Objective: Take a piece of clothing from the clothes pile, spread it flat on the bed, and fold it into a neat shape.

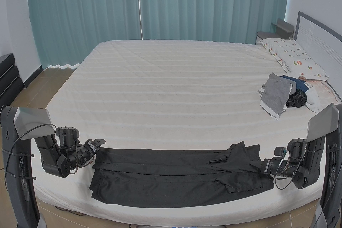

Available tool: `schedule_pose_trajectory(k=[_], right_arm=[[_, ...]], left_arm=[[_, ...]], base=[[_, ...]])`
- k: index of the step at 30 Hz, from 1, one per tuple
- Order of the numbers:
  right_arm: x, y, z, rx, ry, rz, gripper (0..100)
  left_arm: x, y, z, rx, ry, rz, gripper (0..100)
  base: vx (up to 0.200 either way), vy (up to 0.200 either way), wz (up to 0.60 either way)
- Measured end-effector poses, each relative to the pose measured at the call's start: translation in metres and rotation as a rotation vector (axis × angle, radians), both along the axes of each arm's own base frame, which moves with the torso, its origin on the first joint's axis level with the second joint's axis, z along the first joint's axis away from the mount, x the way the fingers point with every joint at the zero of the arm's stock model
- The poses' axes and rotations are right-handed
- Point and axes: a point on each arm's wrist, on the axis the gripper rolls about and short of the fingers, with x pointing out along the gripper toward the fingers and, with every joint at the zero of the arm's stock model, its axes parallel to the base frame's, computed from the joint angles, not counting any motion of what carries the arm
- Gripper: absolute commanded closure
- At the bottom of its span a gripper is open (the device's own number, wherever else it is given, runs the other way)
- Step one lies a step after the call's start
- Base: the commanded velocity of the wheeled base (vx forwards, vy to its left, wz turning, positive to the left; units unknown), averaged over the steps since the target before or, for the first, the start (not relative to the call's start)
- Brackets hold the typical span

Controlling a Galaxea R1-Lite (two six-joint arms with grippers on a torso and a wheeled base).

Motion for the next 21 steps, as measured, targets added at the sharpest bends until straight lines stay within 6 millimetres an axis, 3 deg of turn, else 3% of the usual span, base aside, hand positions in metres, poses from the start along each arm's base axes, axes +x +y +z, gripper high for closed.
schedule_pose_trajectory(k=[11, 16, 21], right_arm=[[0.015, 0.0, 0.033, 0.161, -0.068, -0.096, 0], [0.017, 0.028, 0.044, 0.198, -0.073, -0.042, 0], [0.019, 0.059, 0.036, 0.167, 0.022, -0.026, 0]], left_arm=[[-0.001, 0.002, 0.0, -0.013, 0.004, 0.006, 0], [-0.001, 0.002, 0.001, -0.02, -0.001, 0.011, 0], [-0.001, 0.002, 0.002, -0.025, -0.01, 0.015, 0]], base=[[0.0, 0.0, 0.0], [0.0, 0.0, 0.0], [0.0, 0.0, 0.0]])
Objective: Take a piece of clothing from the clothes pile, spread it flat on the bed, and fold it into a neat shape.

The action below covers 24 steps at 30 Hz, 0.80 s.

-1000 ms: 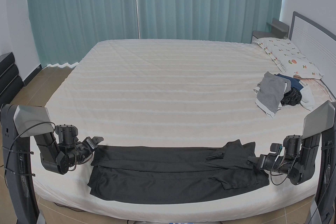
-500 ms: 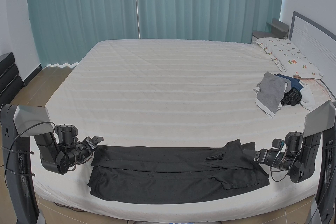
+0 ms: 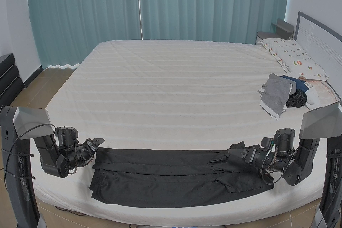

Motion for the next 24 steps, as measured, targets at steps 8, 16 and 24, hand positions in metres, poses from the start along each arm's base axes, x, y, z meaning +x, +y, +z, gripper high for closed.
schedule_pose_trajectory(k=[8, 16, 24], right_arm=[[0.006, 0.032, -0.009, -0.054, 0.098, 0.033, 0], [0.014, 0.047, -0.011, -0.076, 0.139, 0.059, 0], [0.019, 0.063, -0.009, -0.08, 0.143, 0.097, 0]], left_arm=[[0.0, -0.001, -0.001, 0.005, 0.0, 0.0, 0], [0.0, -0.001, -0.002, 0.012, -0.001, -0.003, 0], [0.0, -0.001, -0.002, 0.012, 0.0, -0.004, 0]], base=[[0.0, 0.0, 0.0], [0.0, 0.0, 0.0], [0.0, 0.0, 0.0]])
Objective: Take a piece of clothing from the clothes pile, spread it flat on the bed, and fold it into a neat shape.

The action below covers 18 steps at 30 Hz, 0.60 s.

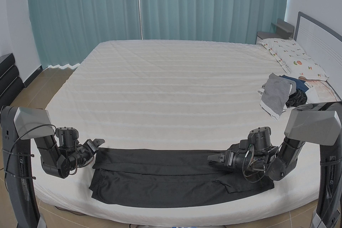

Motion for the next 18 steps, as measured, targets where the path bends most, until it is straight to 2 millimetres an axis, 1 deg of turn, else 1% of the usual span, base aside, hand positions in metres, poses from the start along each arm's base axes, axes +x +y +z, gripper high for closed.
schedule_pose_trajectory(k=[6, 12, 18], right_arm=[[0.011, 0.009, 0.001, 0.002, -0.002, 0.011, 0], [0.025, 0.017, 0.008, 0.021, -0.051, 0.019, 0], [0.038, 0.028, 0.011, 0.04, -0.093, 0.032, 0]], left_arm=[[0.0, 0.0, 0.0, 0.001, 0.0, -0.001, 0], [-0.002, 0.0, -0.001, 0.015, 0.005, -0.011, 0], [-0.003, 0.0, -0.001, 0.016, 0.008, -0.012, 0]], base=[[0.0, 0.0, 0.0], [0.0, 0.0, 0.0], [0.0, 0.0, 0.0]])
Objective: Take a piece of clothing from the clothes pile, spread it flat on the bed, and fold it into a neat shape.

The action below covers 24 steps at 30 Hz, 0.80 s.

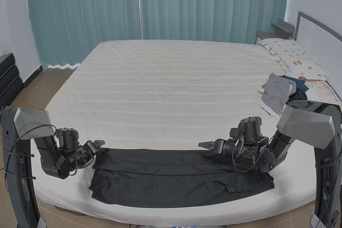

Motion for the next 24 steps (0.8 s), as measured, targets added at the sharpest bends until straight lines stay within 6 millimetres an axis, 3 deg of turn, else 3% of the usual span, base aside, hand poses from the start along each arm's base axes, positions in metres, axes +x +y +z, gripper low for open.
schedule_pose_trajectory(k=[11, 24], right_arm=[[0.011, 0.012, -0.009, -0.012, -0.012, -0.022, 0], [0.013, -0.004, 0.014, -0.064, -0.09, -0.048, 0]], left_arm=[[0.0, 0.0, 0.0, 0.001, 0.0, -0.001, 0], [0.0, 0.0, 0.0, 0.001, 0.0, 0.0, 0]], base=[[0.0, 0.0, 0.0], [0.0, 0.0, 0.0]])
